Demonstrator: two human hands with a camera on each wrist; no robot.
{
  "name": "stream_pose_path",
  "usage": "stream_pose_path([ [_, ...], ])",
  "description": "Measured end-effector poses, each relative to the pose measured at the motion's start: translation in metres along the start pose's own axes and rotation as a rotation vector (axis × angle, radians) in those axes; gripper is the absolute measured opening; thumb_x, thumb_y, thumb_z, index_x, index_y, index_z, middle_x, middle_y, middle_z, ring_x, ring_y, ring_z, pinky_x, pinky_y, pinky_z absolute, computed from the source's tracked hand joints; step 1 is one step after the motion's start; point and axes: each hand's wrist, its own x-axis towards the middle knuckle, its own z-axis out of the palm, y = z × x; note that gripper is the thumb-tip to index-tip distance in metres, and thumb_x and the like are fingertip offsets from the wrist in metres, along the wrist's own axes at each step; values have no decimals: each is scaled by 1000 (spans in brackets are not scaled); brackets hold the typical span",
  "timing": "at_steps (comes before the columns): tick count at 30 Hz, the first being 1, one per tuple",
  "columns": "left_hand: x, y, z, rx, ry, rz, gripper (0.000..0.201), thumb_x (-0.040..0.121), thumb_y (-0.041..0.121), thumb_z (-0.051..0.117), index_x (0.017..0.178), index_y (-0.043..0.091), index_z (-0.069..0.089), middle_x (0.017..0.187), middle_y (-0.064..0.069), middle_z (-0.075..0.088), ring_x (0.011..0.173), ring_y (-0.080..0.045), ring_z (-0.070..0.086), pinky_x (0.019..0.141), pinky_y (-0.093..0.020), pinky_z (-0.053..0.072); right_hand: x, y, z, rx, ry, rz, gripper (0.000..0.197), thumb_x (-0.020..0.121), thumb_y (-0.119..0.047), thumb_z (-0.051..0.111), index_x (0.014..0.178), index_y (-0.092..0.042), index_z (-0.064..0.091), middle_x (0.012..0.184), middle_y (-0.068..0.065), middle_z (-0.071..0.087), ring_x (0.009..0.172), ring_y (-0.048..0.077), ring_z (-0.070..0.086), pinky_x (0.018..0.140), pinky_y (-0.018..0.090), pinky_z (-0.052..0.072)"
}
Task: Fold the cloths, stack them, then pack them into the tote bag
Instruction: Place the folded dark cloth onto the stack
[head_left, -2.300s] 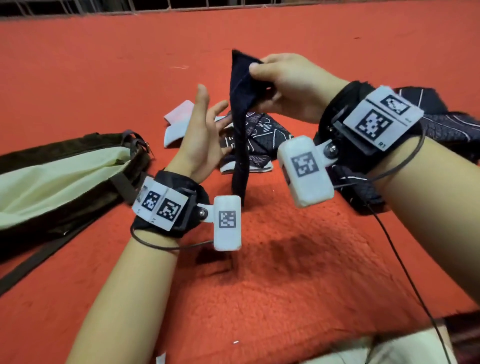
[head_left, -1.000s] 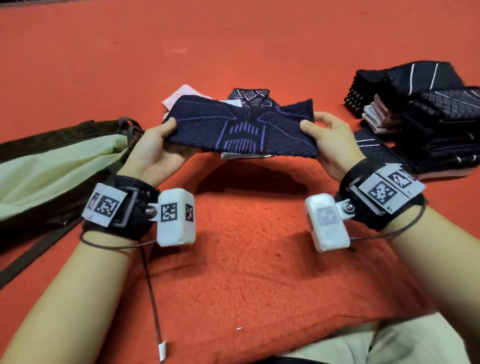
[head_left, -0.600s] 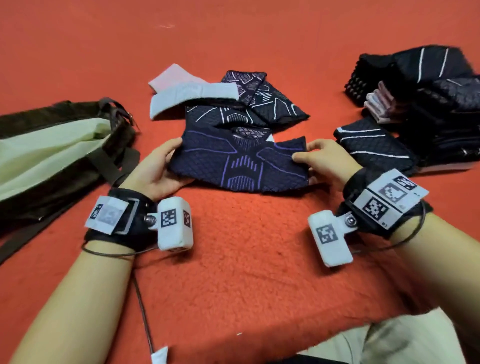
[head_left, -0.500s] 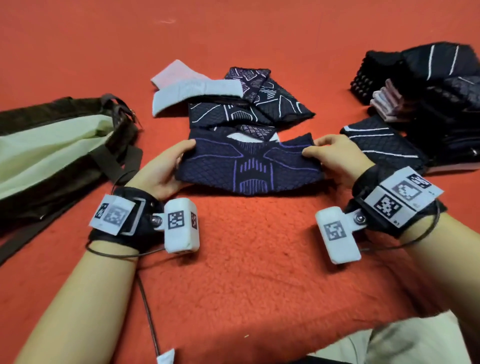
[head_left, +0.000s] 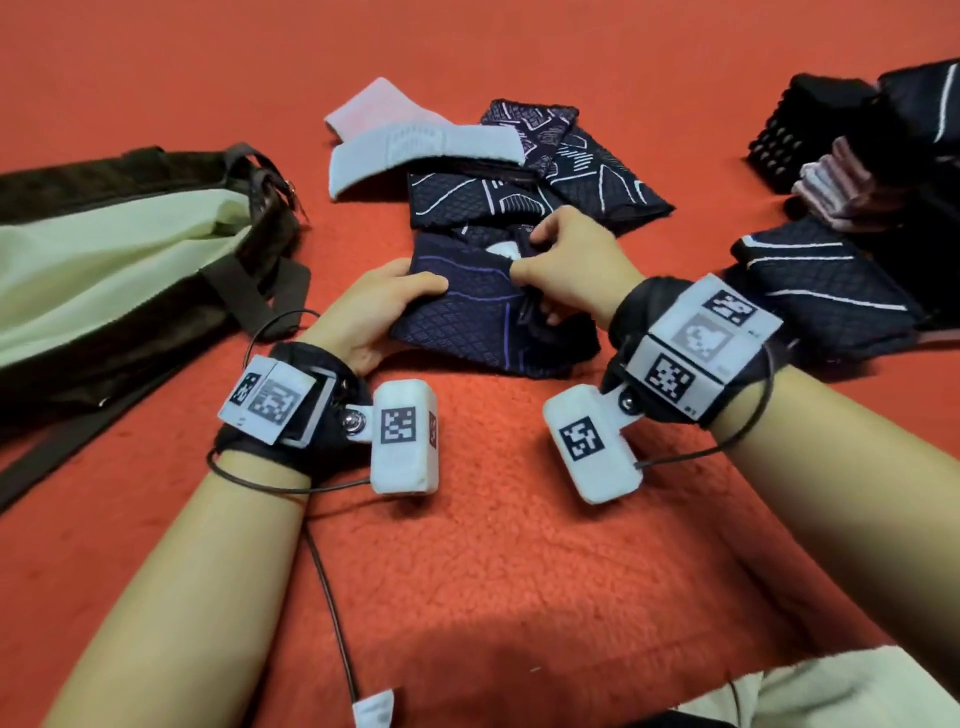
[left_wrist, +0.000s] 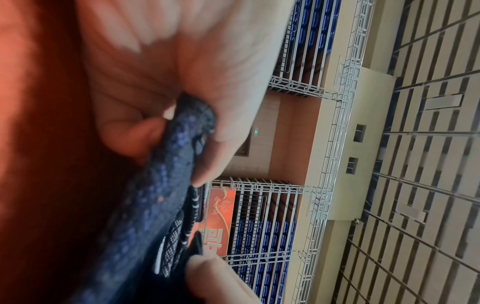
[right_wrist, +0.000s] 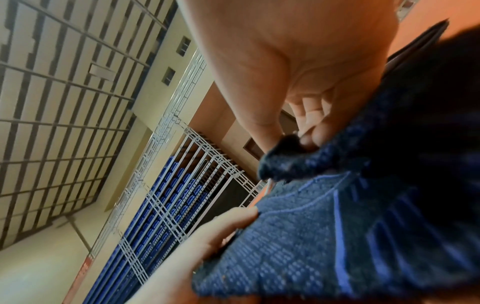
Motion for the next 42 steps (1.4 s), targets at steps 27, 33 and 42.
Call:
stream_pose_path([
  [27,7,30,117,927,-101,-75,56,85,4,62,127,-1,25,75,-11,51,53,-20,54,43,-36,53,-10,89,-54,351,6,185,8,76,-7,59,75,-13,64,90,13,69,82,28,64,80,39,52],
  [33,6,28,115,940,-186,-44,47,89,6,59,131,4,37,87,-12,57,58,-16,62,51,-29,55,-10,89,-54,334,29,185,19,73,-10,60,90,-10,69,91,14,70,83,27,64,84,43,52],
  [42,12,28,93,1735,-364,93,82,82,57,57,148,38,15,152,-8,13,138,-32,13,117,-40,12,-15,84,-57,379,-6,211,15,76,-7,60,89,-11,65,88,13,67,78,26,63,73,34,50],
])
